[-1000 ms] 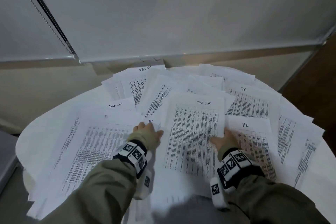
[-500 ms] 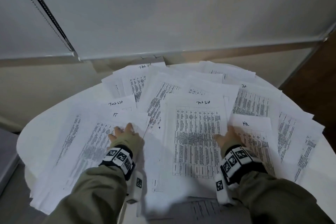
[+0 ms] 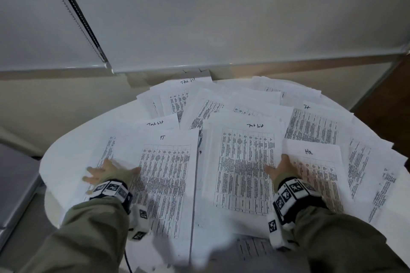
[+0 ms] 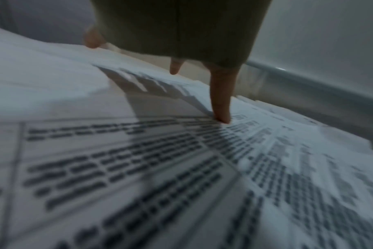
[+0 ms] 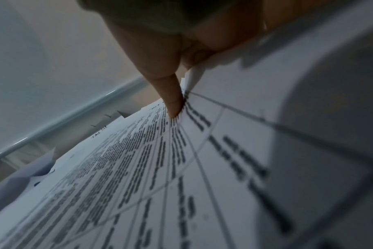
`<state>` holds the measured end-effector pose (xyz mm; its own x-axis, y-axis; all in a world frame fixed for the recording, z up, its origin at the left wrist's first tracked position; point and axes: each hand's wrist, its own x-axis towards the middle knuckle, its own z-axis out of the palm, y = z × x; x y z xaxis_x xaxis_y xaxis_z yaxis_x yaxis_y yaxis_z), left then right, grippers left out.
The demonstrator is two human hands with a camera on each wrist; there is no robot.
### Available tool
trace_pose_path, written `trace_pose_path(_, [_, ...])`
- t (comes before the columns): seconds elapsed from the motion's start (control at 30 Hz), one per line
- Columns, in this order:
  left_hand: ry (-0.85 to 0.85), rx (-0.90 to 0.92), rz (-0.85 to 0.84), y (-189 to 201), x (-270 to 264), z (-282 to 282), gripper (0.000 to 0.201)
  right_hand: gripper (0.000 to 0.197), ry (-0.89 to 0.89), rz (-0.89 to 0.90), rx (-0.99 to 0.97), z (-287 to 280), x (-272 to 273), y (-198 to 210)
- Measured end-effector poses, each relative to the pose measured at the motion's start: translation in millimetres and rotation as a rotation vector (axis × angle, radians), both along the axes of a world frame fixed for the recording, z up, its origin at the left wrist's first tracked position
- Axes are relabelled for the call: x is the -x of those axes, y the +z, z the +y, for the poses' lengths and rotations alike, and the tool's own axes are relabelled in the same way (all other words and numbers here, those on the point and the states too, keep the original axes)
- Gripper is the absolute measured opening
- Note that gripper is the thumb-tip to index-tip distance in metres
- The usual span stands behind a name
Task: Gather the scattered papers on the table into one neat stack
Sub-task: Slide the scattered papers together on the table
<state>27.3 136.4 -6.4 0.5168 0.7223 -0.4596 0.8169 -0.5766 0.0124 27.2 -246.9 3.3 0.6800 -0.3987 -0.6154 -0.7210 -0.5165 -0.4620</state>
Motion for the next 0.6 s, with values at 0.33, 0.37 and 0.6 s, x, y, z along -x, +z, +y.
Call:
trace_pose_path(0.33, [0.064, 0.002, -0.043, 0, 9, 16, 0.115, 0.066, -0.010, -0.044, 0.046, 13, -3, -7])
trace_pose_path(0.37, [0.039, -0.012, -0.010, -3, 8, 25, 0.122, 0.065, -0.010, -0.045, 0.051, 13, -4, -8])
trace_pose_path(0.6, [0.093, 0.088, -0.086, -7, 3, 38, 0.124, 0.062, -0.017, -0.052, 0.089, 18, -6, -12])
